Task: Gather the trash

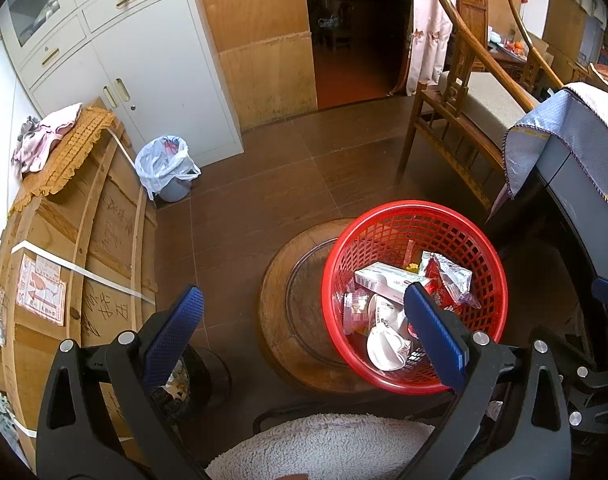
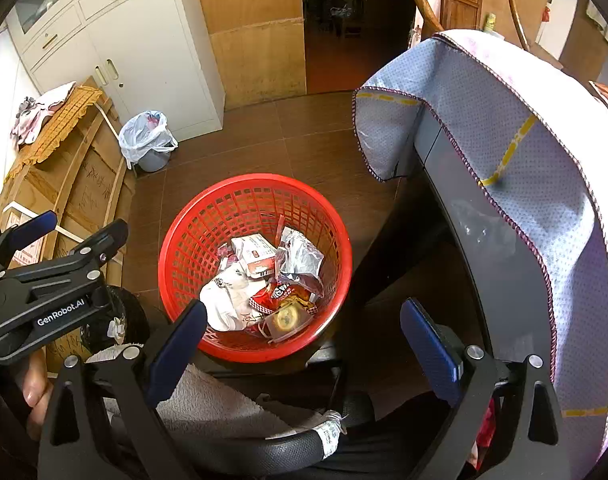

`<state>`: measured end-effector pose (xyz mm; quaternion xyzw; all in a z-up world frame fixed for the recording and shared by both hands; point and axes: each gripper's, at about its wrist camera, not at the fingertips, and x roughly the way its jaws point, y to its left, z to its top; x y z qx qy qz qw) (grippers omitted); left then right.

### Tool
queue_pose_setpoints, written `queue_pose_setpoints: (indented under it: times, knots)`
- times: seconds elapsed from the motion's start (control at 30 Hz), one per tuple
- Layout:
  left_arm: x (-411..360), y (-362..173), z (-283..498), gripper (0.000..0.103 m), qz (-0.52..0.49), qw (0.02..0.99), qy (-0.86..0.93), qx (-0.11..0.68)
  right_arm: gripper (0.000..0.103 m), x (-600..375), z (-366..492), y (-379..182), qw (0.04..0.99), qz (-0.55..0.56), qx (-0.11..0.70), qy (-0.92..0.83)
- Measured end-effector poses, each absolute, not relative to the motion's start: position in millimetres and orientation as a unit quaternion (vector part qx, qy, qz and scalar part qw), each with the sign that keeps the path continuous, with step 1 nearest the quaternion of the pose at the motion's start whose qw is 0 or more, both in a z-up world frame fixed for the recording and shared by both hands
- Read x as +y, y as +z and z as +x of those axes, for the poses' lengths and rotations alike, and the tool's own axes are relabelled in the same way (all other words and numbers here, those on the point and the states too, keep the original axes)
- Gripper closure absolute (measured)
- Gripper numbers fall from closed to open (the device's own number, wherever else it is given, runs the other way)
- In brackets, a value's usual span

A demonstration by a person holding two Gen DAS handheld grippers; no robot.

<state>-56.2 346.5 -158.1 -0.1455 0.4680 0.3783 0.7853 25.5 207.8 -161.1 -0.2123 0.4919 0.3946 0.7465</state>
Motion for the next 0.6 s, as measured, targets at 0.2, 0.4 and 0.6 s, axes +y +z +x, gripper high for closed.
queue_pose_setpoints:
  times: [0.2,0.4,0.6]
  knots:
    - [343.8,-156.6,-58.5,0.007,-0.14,0.788,0.383,0.462,0.008,207.5,25.1,-161.2,0.746,-0.212,0.492,0.395]
    - [340.2,-156.1,-56.4,0.007,-0.131,0.789,0.383,0.463,0.008,207.5,24.6,-161.2,0.746,-0.213,0.492,0.395]
    - [341.4,-155.6,-57.0,0.007,-0.144,0.789,0.38,0.461,0.008,207.2,25.3,-161.1,0.746,-0.212,0.492,0.395]
